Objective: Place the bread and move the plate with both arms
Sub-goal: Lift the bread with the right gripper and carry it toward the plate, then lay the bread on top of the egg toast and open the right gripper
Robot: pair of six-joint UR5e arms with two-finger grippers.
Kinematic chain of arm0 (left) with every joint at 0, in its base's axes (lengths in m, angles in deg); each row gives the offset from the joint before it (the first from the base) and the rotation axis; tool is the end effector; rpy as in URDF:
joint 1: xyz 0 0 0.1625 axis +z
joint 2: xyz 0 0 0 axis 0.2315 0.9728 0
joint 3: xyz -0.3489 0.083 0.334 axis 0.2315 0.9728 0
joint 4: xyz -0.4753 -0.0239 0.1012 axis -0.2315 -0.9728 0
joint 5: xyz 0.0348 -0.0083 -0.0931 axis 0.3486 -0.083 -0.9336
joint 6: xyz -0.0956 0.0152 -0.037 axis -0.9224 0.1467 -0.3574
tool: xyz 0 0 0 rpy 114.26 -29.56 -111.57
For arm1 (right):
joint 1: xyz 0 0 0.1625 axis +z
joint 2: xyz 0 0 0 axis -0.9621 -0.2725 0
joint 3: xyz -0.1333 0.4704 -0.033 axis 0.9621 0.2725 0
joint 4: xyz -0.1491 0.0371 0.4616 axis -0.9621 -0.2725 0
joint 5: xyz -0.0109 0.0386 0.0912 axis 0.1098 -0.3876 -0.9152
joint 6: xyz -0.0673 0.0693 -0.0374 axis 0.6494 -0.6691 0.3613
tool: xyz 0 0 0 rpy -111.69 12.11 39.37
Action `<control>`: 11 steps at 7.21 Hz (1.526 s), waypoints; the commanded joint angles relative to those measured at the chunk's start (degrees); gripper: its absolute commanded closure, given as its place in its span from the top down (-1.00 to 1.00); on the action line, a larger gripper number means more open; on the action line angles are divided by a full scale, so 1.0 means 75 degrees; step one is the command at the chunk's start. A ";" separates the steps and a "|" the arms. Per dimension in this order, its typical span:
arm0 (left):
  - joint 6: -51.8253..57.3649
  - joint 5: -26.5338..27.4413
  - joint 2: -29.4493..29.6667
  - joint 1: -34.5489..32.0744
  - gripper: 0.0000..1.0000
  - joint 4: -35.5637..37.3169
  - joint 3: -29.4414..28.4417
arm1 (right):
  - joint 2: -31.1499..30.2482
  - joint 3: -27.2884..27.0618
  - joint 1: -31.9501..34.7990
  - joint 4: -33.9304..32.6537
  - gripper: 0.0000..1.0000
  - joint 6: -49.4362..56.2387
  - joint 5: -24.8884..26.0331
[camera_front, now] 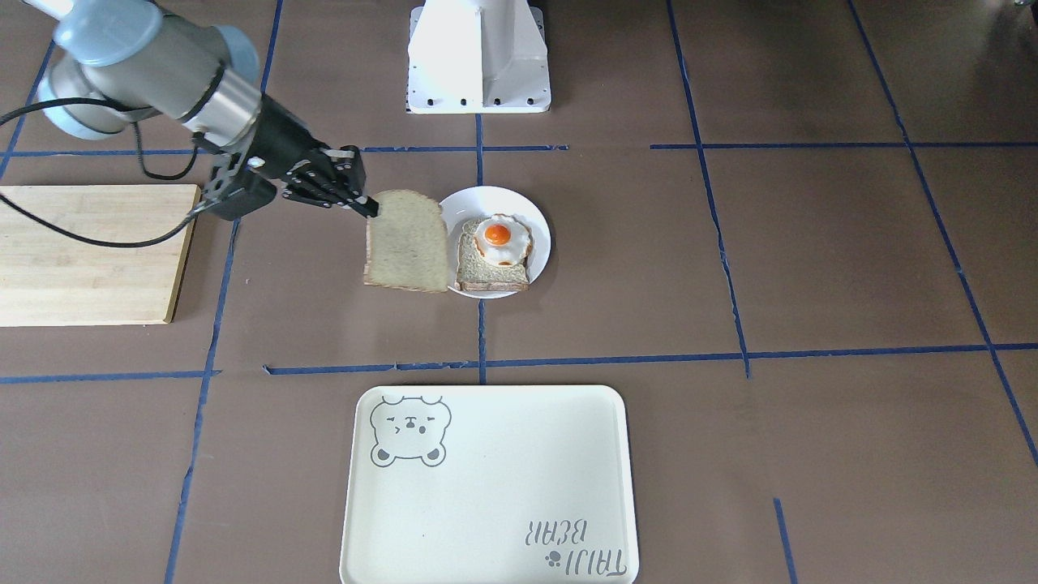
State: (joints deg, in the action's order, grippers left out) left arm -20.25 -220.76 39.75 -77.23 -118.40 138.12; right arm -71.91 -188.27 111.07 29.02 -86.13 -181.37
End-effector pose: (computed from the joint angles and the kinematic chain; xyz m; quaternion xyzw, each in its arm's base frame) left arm -0.0657 -0.5035 0.6285 0.0778 0.3752 0.0936 0.9189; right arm -0.4862 -0.4715 0.2631 0.0316 -0.6446 0.0800 0.7597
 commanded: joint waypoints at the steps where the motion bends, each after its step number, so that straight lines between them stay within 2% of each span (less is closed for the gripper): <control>1: 0.0004 -0.0024 0.0000 0.0000 1.00 0.0001 -0.0010 | 0.0389 0.0047 -0.1408 -0.0207 -1.00 -0.0401 0.2023; 3: 0.0004 -0.0024 0.0000 0.0000 1.00 0.0001 0.0002 | 0.0741 0.0268 -0.1811 -0.0371 -1.00 -0.0685 0.2931; 6: 0.0004 -0.0036 0.0000 0.0000 1.00 0.0001 0.0025 | 0.0683 0.0644 -0.2058 -0.0278 -1.00 -0.0603 0.3110; 7: 0.0004 -0.0036 0.0000 0.0000 1.00 0.0001 0.0025 | 0.0625 0.0714 -0.2058 -0.0289 -0.93 -0.0556 0.3098; 8: 0.0004 -0.0036 0.0000 0.0000 1.00 0.0001 0.0025 | 0.0624 0.0831 -0.2058 -0.0278 -0.35 -0.0521 0.3086; 9: -0.0007 -0.0036 0.0000 0.0000 1.00 0.0001 0.0025 | 0.0613 0.0844 -0.2035 -0.0371 0.51 -0.0509 0.3086; 10: 0.0004 -0.0036 0.0000 0.0000 1.00 0.0001 0.0025 | 0.0612 0.0832 -0.2000 -0.0453 0.98 -0.0486 0.3040; 11: -0.0007 -0.0036 0.0011 0.0000 1.00 0.0001 0.0014 | 0.0624 0.0786 -0.1686 -0.1057 0.99 -0.0323 0.2610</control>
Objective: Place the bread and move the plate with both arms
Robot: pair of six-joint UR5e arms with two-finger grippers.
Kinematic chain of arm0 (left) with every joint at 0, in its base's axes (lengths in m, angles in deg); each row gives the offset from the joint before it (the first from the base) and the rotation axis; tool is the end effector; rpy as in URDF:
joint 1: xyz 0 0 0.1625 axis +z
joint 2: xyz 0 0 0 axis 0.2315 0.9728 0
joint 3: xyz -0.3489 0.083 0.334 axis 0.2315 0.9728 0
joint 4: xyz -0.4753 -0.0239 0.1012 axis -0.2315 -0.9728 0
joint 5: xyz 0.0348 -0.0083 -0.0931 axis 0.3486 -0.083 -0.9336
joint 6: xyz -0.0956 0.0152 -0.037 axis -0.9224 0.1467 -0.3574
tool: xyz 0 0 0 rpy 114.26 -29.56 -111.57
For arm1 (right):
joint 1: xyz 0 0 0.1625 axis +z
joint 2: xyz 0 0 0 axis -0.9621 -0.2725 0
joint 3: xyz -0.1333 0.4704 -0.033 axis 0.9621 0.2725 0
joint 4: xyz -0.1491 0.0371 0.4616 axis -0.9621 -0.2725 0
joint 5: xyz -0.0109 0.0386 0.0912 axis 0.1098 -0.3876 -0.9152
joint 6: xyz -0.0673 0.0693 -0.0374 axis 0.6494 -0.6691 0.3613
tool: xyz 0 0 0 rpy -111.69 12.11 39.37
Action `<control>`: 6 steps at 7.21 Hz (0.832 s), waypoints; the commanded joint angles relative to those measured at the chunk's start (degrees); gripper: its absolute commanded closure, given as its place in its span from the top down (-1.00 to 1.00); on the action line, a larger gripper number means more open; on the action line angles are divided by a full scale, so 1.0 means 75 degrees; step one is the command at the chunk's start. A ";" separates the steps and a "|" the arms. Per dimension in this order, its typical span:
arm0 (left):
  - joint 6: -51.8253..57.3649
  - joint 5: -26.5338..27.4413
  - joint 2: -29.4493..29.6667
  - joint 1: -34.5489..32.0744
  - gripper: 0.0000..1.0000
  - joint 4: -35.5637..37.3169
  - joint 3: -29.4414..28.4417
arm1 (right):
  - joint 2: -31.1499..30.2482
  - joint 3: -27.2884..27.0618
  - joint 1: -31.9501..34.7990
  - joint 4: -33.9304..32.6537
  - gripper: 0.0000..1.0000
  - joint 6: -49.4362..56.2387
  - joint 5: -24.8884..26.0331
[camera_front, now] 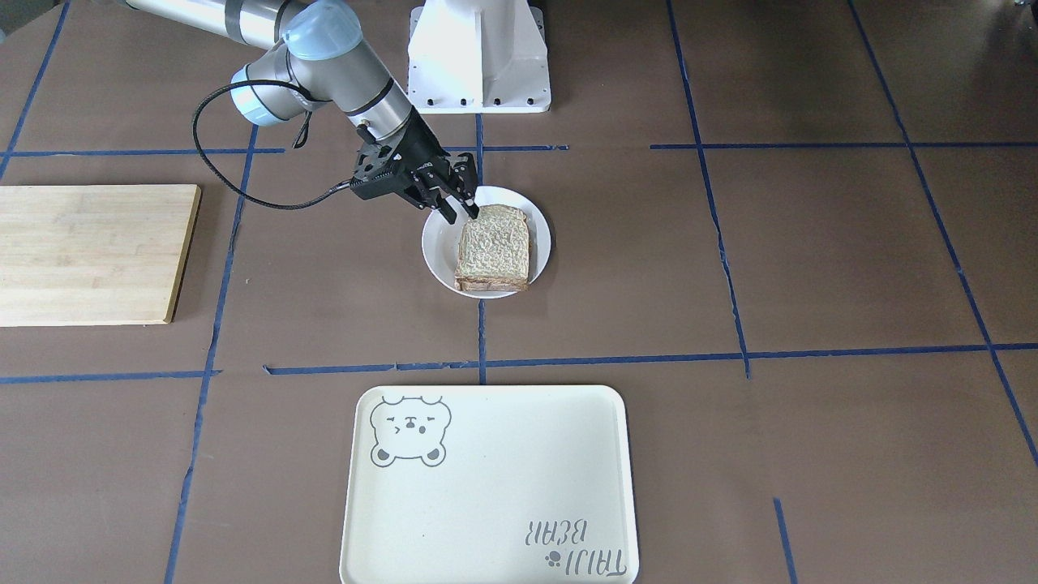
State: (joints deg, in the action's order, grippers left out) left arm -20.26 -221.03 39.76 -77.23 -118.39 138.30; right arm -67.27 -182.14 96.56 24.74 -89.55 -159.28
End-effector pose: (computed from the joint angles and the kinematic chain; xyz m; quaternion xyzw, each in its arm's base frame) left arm -0.0653 -0.5035 0.6263 0.0794 0.3772 0.0941 0.9179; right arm -0.6312 -0.3932 0.2714 0.0698 -0.5938 0.1376 0.7896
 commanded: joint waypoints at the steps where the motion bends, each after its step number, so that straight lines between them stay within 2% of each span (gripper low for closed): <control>1: 0.0017 0.0000 0.0021 0.0000 1.00 -0.0012 -0.0010 | 0.0017 -0.0101 0.0935 -0.1235 0.99 0.0644 -0.1558; 2: 0.0005 0.0000 -0.0002 0.0000 1.00 -0.0360 -0.0022 | -0.0099 -0.0229 0.1777 -0.1822 0.99 0.1357 -0.2673; 3: -0.0030 0.0012 -0.0003 0.0000 1.00 -0.0665 -0.0091 | -0.0297 -0.0288 0.2505 -0.2362 0.99 0.2420 -0.3473; 4: -0.0053 0.0000 0.0009 0.0012 1.00 -0.0680 -0.0092 | -0.0844 -0.0509 0.3080 -0.2855 0.99 0.3683 -0.3945; 6: -0.0054 0.0000 0.0009 0.0035 1.00 -0.0668 -0.0080 | -0.2424 -0.1758 0.4240 -0.4468 0.99 0.6703 -0.4359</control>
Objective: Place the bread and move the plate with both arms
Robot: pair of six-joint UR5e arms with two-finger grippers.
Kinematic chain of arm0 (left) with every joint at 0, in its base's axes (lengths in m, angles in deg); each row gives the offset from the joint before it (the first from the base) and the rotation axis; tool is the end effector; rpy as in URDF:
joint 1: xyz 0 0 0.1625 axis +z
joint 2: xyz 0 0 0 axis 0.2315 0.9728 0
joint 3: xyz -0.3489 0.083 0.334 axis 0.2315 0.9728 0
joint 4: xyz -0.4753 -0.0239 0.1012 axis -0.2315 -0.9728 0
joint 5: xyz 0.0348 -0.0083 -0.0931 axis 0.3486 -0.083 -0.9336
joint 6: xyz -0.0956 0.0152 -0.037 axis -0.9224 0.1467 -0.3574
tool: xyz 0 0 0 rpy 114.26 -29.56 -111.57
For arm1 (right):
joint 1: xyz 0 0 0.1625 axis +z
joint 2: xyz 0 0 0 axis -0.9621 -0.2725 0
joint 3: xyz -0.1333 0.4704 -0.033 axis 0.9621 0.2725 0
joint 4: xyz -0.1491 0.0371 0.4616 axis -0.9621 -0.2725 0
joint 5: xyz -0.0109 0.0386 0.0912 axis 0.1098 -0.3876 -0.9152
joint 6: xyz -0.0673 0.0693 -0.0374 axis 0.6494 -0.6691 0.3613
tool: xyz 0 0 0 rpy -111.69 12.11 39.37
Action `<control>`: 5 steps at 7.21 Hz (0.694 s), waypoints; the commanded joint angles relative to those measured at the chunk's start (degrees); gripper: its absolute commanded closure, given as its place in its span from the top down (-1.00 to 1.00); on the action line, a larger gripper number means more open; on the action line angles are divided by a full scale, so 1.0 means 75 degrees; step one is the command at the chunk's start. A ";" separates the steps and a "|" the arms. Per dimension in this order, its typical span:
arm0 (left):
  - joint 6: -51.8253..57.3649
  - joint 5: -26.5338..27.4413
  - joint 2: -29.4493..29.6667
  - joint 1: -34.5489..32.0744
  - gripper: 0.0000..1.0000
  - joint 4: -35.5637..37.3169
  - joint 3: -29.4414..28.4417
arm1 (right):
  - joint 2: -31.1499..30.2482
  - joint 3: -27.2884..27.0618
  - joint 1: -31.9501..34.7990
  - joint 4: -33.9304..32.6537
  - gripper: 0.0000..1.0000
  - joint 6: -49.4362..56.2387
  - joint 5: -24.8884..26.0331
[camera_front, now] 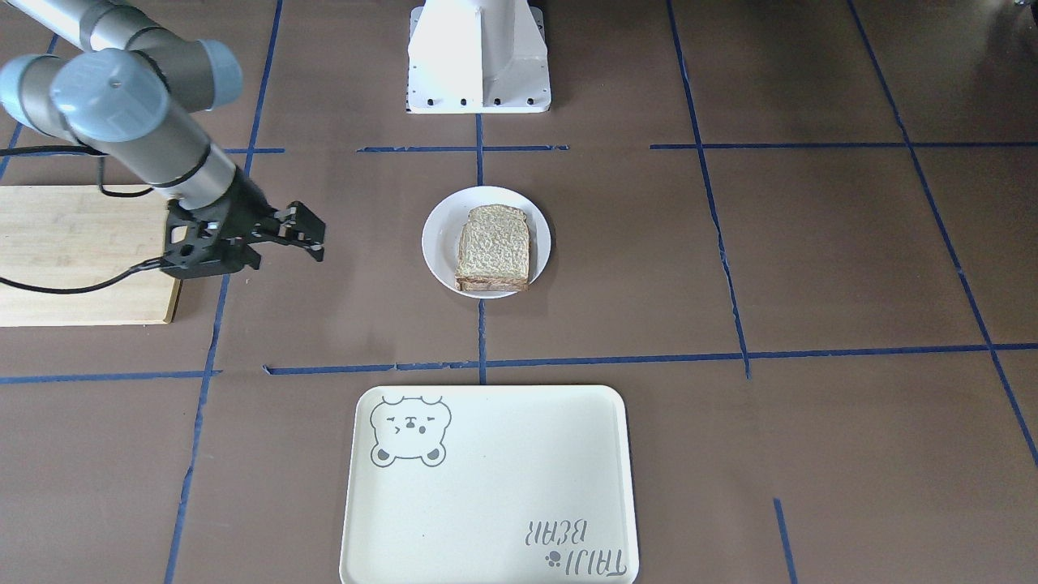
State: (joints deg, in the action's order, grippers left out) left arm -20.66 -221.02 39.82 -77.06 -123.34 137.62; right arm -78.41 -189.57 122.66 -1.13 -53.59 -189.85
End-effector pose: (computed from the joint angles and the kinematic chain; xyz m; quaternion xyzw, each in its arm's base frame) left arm -0.0639 -0.5096 0.6232 0.1121 0.3735 0.1065 0.9146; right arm -0.3856 -0.5445 0.3885 0.0191 -0.4561 -0.0068 0.8897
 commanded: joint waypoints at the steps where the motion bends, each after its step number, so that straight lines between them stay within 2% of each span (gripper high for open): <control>1: -0.0023 -0.0163 0.0002 0.0187 1.00 -0.0020 0.0010 | -0.1712 -0.1367 0.1440 -0.1897 0.99 0.3654 -0.0284; 2: -0.0476 -0.0351 0.0048 0.0433 1.00 -0.0066 0.0045 | -0.2473 -0.1500 0.2224 -0.2138 0.99 0.5388 -0.0295; 3: -0.1397 -0.0503 0.0049 0.0864 1.00 -0.0867 0.0068 | -0.3142 -0.1293 0.3079 -0.2140 0.99 0.7215 -0.0319; 5: -0.4460 -0.0493 0.0060 0.2256 1.00 -0.2986 0.0045 | -0.3593 -0.0381 0.4907 -0.2152 0.99 0.9497 -0.1206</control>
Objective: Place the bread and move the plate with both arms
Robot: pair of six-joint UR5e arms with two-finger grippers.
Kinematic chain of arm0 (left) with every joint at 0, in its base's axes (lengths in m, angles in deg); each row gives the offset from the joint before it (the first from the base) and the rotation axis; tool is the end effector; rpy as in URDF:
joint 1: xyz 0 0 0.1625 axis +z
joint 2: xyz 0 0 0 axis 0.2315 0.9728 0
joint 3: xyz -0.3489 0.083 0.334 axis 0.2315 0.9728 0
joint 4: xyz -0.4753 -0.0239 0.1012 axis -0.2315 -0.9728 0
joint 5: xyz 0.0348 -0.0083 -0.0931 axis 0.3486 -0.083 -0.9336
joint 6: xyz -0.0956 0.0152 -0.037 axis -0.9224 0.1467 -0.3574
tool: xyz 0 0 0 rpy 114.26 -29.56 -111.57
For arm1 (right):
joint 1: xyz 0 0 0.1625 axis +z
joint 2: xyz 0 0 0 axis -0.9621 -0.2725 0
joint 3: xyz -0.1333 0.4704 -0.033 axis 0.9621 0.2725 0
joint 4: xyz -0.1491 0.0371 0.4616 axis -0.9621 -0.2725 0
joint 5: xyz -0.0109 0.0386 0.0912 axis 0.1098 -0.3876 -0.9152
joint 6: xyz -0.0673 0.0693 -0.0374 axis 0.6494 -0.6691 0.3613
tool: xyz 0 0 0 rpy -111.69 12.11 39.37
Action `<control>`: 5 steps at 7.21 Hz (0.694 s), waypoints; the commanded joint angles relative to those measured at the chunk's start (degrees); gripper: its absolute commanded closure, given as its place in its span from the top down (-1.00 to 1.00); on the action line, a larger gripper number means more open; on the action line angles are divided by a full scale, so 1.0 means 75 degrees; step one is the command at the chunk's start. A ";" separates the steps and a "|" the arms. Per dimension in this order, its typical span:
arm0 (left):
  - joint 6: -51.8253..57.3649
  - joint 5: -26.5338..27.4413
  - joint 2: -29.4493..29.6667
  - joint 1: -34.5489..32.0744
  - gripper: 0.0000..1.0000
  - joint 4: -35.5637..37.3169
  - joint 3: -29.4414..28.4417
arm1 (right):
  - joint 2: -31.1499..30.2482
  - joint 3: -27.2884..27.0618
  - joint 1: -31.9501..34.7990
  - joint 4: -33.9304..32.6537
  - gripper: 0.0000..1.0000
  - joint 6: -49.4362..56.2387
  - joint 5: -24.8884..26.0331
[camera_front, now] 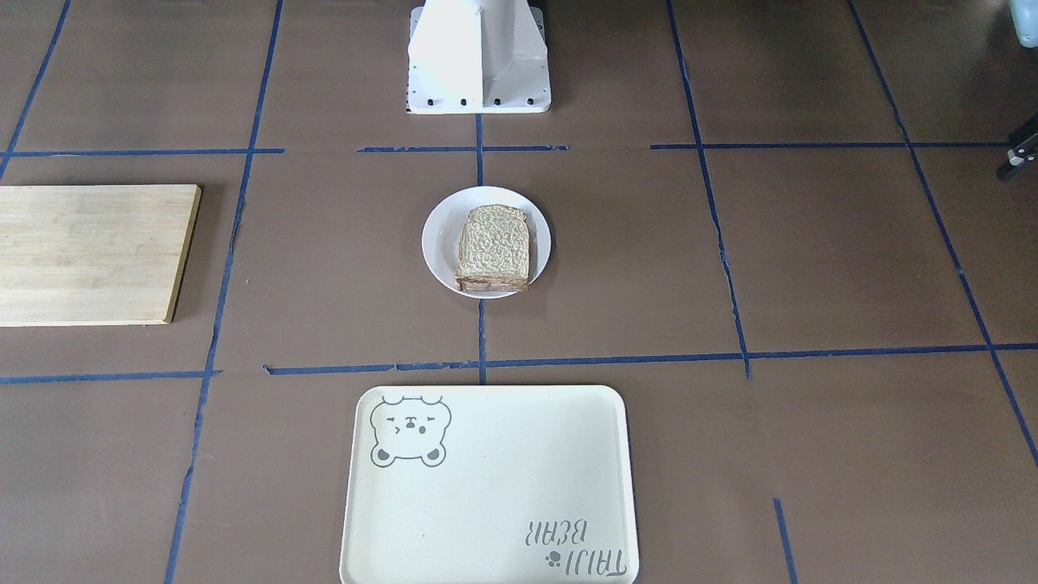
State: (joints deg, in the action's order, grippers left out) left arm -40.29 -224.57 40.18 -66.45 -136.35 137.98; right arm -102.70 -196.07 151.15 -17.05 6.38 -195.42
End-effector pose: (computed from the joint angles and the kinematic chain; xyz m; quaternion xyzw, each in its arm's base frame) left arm 0.0371 -0.5218 0.5857 0.1124 0.4294 0.0854 0.8920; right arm -0.0483 -0.4945 0.6021 0.0551 -0.3595 -0.1720 0.9155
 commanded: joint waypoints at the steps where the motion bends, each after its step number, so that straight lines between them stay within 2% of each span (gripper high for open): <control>1: -0.3716 0.0050 0.0070 0.1683 1.00 -0.2421 -0.0061 | -0.0715 0.0514 0.1534 -0.0029 0.99 0.1848 -0.0350; 2: -0.5428 0.0086 0.0384 0.2272 1.00 -0.3465 -0.0143 | -0.0812 0.0537 0.1655 -0.0053 0.99 0.1840 -0.0175; 3: -0.6745 0.0098 0.0781 0.2719 1.00 -0.3998 -0.0132 | -0.0824 0.0514 0.1656 -0.0227 0.99 0.1724 -0.0161; 4: -0.7210 0.0597 0.1064 0.3408 1.00 -0.4479 -0.0132 | -0.0824 0.0525 0.1644 -0.0229 0.99 0.1618 -0.0184; 5: -0.7749 0.1727 0.1252 0.4354 1.00 -0.4843 -0.0132 | -0.0813 0.0514 0.1644 -0.0217 0.99 0.1478 -0.0208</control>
State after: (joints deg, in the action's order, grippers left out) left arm -92.35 -219.16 47.37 -41.43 -168.53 137.02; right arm -108.78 -192.20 163.40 -18.57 18.53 -196.85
